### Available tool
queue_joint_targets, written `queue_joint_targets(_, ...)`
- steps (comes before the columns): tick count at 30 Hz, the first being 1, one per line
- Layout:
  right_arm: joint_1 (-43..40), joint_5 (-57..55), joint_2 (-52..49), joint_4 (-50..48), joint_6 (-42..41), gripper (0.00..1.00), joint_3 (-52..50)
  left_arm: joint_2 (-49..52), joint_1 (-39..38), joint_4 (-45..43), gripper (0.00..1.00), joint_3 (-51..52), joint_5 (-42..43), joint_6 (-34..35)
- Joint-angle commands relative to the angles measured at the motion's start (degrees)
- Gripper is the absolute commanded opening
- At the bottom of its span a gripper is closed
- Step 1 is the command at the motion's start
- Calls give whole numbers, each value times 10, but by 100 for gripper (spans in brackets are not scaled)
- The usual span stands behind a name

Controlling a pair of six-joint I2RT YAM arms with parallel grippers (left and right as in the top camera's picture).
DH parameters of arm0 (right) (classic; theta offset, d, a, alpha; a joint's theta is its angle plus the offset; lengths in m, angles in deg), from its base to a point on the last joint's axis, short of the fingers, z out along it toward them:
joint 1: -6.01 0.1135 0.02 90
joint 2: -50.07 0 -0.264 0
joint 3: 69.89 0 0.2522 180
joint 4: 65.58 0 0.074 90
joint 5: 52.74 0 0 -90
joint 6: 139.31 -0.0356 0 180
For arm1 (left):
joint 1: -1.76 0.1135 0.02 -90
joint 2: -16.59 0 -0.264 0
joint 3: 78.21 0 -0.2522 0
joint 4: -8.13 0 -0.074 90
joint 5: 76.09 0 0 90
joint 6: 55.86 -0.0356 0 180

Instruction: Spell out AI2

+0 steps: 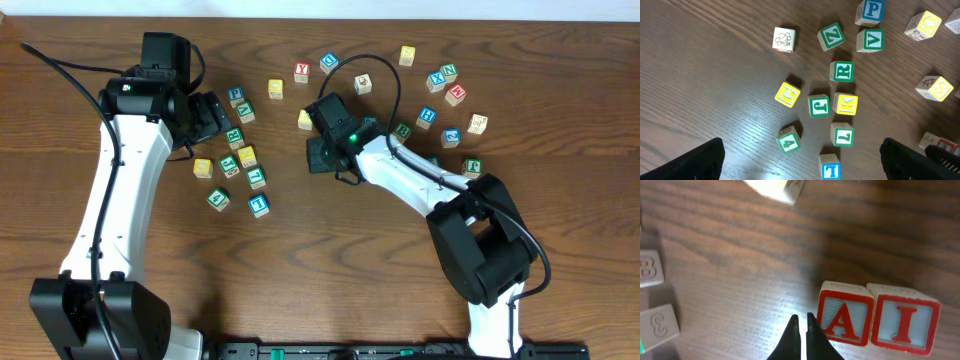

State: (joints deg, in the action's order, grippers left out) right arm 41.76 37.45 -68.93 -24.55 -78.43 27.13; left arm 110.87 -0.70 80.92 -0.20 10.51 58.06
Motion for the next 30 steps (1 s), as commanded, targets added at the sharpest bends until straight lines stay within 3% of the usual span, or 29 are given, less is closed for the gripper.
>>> queue_joint_targets(1,-6,-18,-10,-9,-7,1,2,1,0,3,98,-5,-12,-3)
queue_joint_targets(11,-13,-18,33,-3,4,1,8,1,0,3,98,-5,-12,-3)
queue_joint_targets(19,-59,-47,57,73,-69,1,8,1,0,3,98,-5,-12,-3)
queue_joint_targets(24,-65,-33,57,67,-68,1,8,1,0,3,98,-5,-12,-3)
queue_joint_targets(30,-70,-92,57,88,-75,1,6,1,0,3,98,-5,-12,-3)
